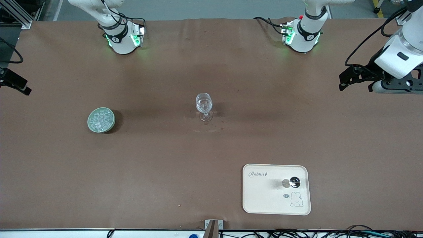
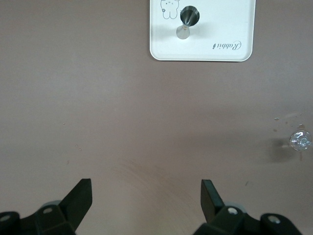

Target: Pour wine and add ice with both arms

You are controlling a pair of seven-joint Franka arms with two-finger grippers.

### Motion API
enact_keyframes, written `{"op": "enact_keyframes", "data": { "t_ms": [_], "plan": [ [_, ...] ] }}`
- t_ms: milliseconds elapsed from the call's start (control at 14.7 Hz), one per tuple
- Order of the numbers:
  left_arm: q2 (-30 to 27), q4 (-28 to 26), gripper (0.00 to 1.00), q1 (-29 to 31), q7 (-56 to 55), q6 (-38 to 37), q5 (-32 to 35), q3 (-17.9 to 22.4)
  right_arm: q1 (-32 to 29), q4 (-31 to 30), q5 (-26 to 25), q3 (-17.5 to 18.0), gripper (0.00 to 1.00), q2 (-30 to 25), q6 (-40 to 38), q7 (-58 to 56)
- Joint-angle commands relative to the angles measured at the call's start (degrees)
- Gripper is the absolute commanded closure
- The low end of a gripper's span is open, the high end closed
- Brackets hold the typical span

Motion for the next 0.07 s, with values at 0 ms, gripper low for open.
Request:
{"op": "enact_keyframes", "data": {
  "t_ms": [0],
  "plan": [
    [-0.77,-0.14,0.02,-0.59,-0.31,-0.9,1.22,0.36,-0.18,0.67,0.23,-0.22,0.0,0.22,-0.62,-0.88]
  ]
}}
